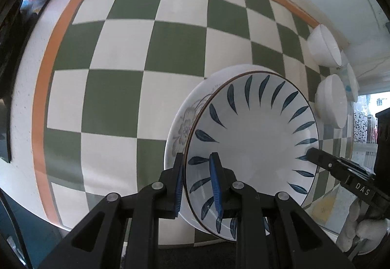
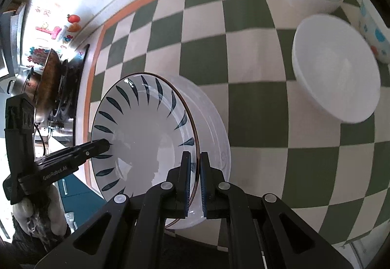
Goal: Organize plates and bowls
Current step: 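Carry the blue-striped plate onto the plate stack and lower it, then open both tools and lift them away from the plate stack, then move both tools to the white bowl with red print and grip its rim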
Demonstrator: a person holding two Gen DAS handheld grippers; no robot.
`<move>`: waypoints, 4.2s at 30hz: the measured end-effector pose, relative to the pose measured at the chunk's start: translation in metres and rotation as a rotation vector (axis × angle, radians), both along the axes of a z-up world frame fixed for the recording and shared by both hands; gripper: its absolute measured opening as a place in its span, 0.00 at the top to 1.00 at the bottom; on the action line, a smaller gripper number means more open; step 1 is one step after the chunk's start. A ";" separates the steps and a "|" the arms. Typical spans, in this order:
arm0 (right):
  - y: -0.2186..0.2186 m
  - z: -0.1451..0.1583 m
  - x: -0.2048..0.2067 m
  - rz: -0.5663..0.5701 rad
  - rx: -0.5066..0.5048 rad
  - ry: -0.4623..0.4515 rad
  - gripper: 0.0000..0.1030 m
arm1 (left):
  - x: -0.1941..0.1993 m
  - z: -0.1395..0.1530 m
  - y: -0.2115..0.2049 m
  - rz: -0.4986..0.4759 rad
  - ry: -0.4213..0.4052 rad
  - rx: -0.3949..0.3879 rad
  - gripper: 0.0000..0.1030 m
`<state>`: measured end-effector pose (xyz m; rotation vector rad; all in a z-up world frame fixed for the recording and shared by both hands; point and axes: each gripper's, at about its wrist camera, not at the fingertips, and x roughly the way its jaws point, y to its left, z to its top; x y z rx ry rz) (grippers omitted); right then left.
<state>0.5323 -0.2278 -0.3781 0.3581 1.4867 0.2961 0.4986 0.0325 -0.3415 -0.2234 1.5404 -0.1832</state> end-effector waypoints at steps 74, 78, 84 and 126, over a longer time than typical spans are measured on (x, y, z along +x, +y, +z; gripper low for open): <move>0.047 0.235 -0.191 -0.102 -0.274 -0.464 0.19 | -0.170 0.208 0.002 -0.030 -0.465 0.115 0.22; 0.053 0.252 -0.217 -0.110 -0.263 -0.485 0.19 | -0.185 0.212 0.004 -0.035 -0.470 0.102 0.22; 0.041 0.254 -0.234 -0.159 -0.210 -0.477 0.19 | -0.188 0.207 -0.005 -0.045 -0.471 0.112 0.22; -0.218 -0.037 0.087 -0.140 -0.008 0.042 0.82 | 0.101 -0.022 -0.265 -0.097 0.033 0.013 0.78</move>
